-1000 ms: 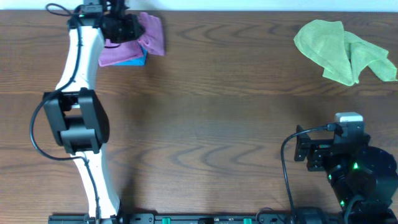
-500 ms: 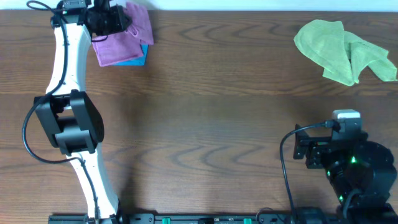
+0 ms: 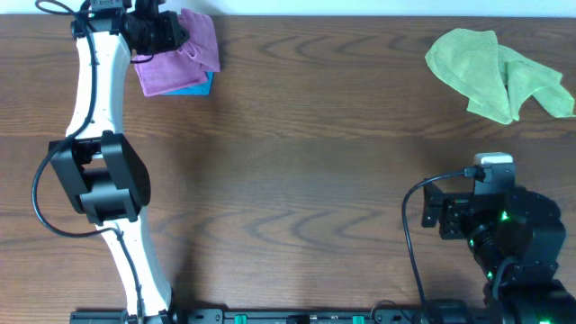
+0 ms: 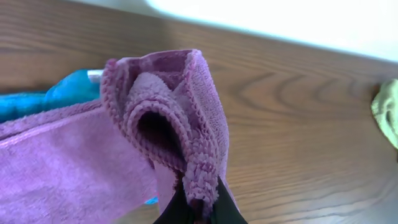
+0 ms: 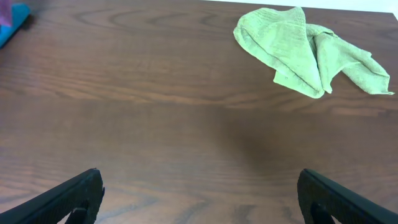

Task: Fold the cloth
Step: 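Open the left gripper and lift it off the stack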

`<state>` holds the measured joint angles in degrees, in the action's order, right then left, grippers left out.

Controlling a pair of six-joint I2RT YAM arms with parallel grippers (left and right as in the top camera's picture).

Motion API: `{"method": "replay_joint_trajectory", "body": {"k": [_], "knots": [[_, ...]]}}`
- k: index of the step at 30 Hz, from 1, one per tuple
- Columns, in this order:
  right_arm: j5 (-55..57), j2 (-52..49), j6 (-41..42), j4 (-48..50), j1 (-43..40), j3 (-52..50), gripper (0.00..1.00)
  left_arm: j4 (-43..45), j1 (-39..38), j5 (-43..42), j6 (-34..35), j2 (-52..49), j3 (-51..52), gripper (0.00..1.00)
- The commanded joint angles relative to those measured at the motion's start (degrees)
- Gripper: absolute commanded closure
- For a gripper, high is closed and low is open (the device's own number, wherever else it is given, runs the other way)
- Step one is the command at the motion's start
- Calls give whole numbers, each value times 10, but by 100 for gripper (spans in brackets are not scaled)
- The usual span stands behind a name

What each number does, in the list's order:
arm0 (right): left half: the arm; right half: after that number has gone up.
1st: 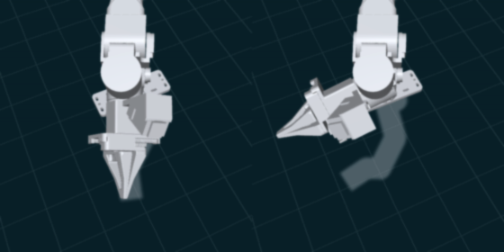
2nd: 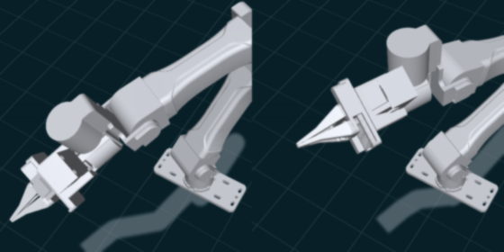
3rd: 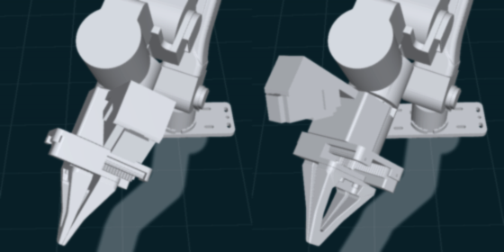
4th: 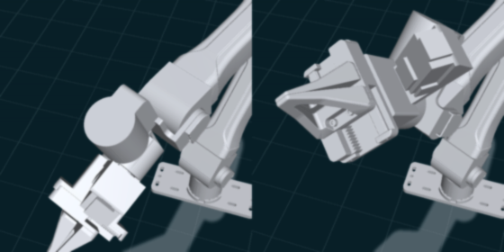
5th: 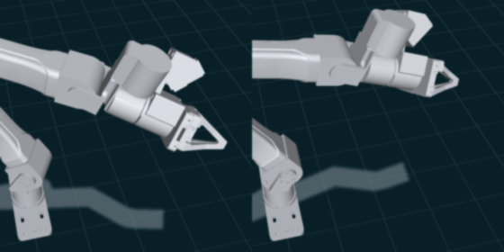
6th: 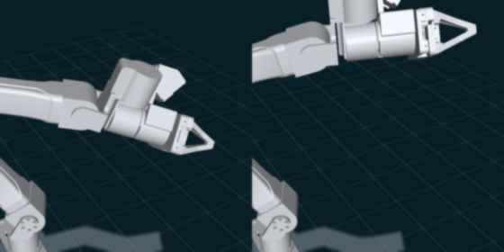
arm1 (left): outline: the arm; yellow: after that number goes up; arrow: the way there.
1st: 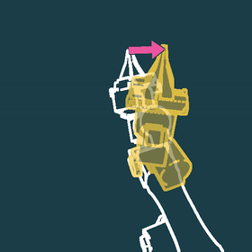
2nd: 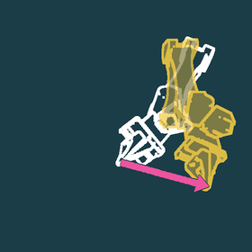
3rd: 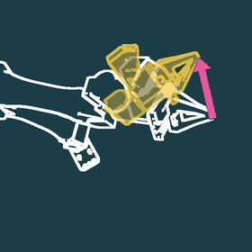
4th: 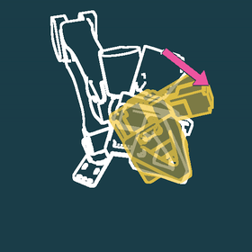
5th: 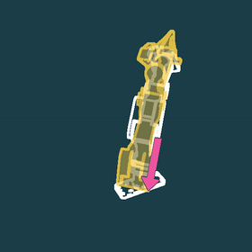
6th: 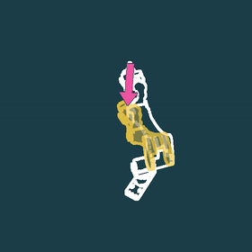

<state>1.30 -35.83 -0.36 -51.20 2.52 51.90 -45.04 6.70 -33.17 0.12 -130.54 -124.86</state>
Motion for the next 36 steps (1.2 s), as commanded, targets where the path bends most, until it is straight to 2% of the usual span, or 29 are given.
{"method": "replay_joint_trajectory", "body": {"k": [1, 10, 19, 27, 28, 30, 31, 33, 36], "knots": [[4, -1, 12, 0, -2, -4, 1, -12, 5, 25, -20, -2, -12, 95], [4, -1, 12, 0, -2, -4, 1, -36, 5, 112, -29, -2, -12, 95], [4, -1, 12, 0, -2, -4, 1, -37, 5, 252, -30, -2, -12, 94], [4, -1, 12, 0, -2, -4, 1, -38, 5, 313, -30, -2, -10, 95], [4, -1, 12, 0, -2, -4, 1, -38, 5, 313, -30, -2, -10, 90], [4, -1, 12, 0, -2, -4, 1, -38, 5, 317, -29, -2, -10, 44], [4, -1, 12, 0, -2, -4, 1, -38, 5, 322, -29, -2, -10, 16], [4, -1, 12, 0, -2, -4, 1, -38, 5, 324, -30, -2, -10, 4], [4, -1, 12, 0, -2, -4, 1, -38, 5, 324, -29, -2, -10, 4]]}}
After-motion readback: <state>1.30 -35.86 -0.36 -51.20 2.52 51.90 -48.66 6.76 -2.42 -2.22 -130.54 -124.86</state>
